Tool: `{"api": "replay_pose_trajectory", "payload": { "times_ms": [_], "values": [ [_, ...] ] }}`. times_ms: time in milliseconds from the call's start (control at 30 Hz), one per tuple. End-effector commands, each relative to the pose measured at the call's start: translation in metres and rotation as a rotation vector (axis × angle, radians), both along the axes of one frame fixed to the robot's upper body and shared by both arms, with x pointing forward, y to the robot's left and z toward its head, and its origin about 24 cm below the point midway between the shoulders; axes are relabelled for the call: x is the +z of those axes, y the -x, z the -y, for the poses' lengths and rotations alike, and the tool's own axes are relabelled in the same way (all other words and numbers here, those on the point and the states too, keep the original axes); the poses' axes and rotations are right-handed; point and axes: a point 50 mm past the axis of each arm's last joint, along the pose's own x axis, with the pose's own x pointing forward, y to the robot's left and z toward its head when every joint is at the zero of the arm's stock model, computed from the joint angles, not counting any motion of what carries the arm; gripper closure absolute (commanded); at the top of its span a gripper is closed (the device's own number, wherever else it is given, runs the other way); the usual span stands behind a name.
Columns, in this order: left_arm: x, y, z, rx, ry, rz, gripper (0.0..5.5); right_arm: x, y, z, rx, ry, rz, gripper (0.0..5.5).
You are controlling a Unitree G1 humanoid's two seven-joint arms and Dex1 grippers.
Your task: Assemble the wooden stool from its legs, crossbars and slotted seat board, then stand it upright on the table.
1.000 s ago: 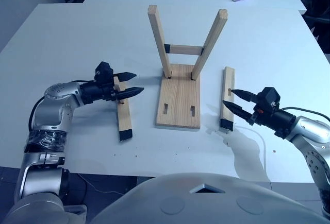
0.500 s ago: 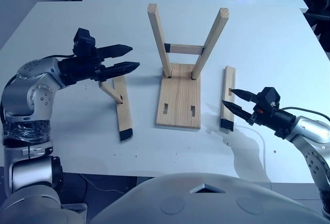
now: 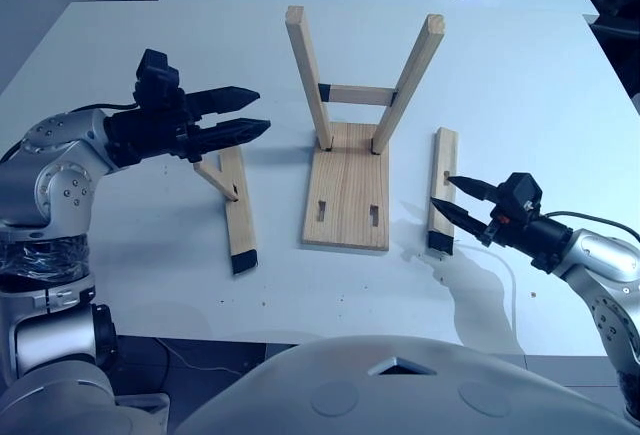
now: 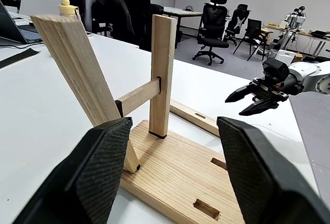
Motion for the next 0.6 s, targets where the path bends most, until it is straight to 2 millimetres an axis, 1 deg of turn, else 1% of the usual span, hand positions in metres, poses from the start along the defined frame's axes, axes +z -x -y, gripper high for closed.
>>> {"api": "replay_pose_trajectory", "payload": {
  "times_ms": [33,233,467,600],
  "values": [
    [0.003,0.001,-0.006,0.001,-0.035,0.0,2.44,0.002,0.002,-0.001,-0.001,0.007,0.014,3.09],
    [0.016,-0.002,-0.002,0.002,0.024,0.031,2.44,0.004,0.0,-0.003,0.011,0.008,0.022,3.09],
    [0.036,-0.003,-0.007,0.005,0.066,0.069,2.44,0.006,0.001,-0.003,0.019,0.014,0.023,3.09],
    [0.043,-0.004,-0.007,0.007,0.088,0.083,2.44,0.008,0.002,-0.003,0.024,0.015,0.024,3.09]
  ]
}}
